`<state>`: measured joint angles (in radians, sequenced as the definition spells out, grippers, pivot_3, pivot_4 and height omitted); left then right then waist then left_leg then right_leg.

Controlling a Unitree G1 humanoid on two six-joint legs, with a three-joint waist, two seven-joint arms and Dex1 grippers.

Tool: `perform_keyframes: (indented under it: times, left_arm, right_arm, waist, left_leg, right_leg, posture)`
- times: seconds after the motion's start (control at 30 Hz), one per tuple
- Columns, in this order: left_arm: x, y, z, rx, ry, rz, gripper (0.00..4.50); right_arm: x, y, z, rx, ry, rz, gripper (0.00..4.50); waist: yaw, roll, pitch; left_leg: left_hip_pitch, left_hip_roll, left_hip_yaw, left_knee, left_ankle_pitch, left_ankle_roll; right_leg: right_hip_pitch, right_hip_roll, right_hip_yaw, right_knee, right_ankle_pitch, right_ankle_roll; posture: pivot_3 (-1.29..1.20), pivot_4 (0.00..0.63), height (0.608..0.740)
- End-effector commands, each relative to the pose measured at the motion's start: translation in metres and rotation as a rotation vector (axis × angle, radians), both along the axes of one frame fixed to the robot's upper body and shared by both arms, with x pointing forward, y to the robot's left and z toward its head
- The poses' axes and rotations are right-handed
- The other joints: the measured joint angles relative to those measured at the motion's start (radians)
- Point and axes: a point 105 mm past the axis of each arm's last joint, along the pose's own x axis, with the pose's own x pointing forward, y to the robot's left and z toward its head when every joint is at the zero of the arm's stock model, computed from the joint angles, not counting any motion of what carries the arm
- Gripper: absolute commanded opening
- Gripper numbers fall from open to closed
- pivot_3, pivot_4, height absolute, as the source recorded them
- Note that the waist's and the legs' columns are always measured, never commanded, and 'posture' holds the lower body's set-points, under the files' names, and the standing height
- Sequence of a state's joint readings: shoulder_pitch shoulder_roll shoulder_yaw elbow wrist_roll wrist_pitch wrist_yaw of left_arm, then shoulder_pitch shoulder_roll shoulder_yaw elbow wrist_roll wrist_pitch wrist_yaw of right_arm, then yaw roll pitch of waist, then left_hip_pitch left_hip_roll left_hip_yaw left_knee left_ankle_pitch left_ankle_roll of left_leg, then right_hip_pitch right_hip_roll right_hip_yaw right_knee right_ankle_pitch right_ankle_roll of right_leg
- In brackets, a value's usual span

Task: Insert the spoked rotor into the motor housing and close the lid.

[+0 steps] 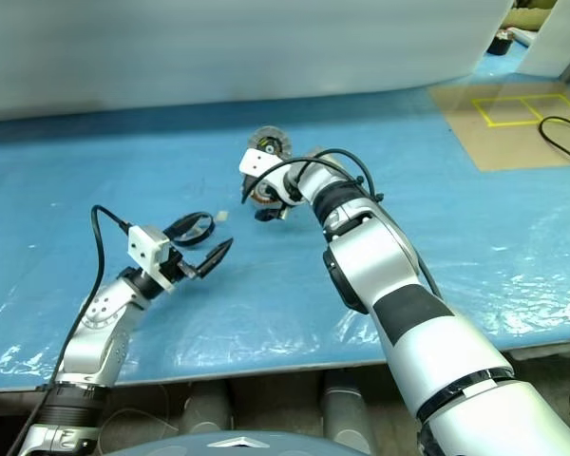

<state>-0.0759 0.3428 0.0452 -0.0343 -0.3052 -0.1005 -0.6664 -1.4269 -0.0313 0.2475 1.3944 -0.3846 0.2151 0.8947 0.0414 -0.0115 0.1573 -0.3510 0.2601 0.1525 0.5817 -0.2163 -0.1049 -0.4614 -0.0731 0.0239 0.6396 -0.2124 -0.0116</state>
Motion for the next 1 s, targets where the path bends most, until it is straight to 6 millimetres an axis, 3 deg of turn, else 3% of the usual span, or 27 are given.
perform_keyframes:
  times: [0.03, 0.63, 0.73, 0.93, 1.0]
  left_arm:
    - [-0.002, -0.002, 0.012, 0.001, -0.052, -0.004, 4.48]
    - [-0.002, -0.003, 0.013, 0.005, -0.054, -0.01, 4.48]
    - [-0.002, -0.004, 0.013, 0.005, -0.055, -0.012, 4.5]
    - [-0.001, -0.004, 0.013, 0.005, -0.056, -0.011, 4.5]
    - [-0.001, -0.005, 0.013, 0.005, -0.055, -0.012, 4.5]
  right_arm:
    - [-0.002, 0.007, 0.002, 0.036, 0.008, 0.002, 4.5]
    - [0.003, -0.004, -0.016, 0.01, -0.002, -0.097, 4.5]
    - [0.003, -0.007, -0.017, -0.013, -0.012, -0.091, 3.88]
    - [0.003, -0.009, -0.019, -0.034, -0.019, -0.083, 1.9]
    - [0.004, -0.009, -0.019, -0.042, -0.03, -0.079, 1.73]
  waist:
    - [0.0, 0.0, 0.0]
    - [0.0, 0.0, 0.0]
    - [0.001, 0.0, 0.0]
    - [0.001, 0.0, 0.0]
    - [0.001, 0.001, 0.0]
  left_leg:
    - [0.0, 0.0, 0.0, 0.0, 0.0, 0.0]
    - [0.001, 0.0, 0.0, 0.001, 0.0, 0.0]
    - [0.001, 0.0, 0.0, 0.001, 0.0, 0.0]
    - [0.001, 0.0, 0.0, 0.001, 0.0, 0.0]
    - [0.001, -0.001, 0.0, 0.001, 0.0, 0.0]
  right_leg:
    - [0.0, 0.0, 0.0, 0.0, 0.0, 0.0]
    - [0.001, 0.0, 0.0, 0.001, 0.0, 0.0]
    - [0.001, 0.0, 0.0, 0.001, 0.0, 0.0]
    - [0.001, 0.0, 0.0, 0.001, 0.0, 0.0]
    - [0.001, 0.0, 0.0, 0.001, 0.0, 0.0]
  posture:
    - [0.0, 0.15, 0.74]
    - [0.0, 0.15, 0.74]
    - [0.0, 0.15, 0.74]
    - [0.0, 0.15, 0.74]
    - [0.0, 0.15, 0.74]
